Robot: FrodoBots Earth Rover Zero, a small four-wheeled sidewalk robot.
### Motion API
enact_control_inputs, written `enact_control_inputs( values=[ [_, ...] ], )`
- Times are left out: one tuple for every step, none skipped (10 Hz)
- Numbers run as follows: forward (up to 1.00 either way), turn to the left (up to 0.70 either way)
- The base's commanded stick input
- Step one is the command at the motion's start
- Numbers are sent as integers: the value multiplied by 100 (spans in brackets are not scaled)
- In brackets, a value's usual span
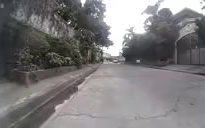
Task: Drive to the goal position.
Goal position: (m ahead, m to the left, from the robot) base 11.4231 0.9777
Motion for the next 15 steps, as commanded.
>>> enact_control_inputs(
  values=[
    [29,-2],
    [29,15],
    [29,37],
    [29,53],
    [29,0],
    [29,0],
    [29,0],
    [29,0],
    [29,0],
    [29,0],
    [29,0],
    [29,0],
    [29,0],
    [29,0],
    [29,0]
  ],
)
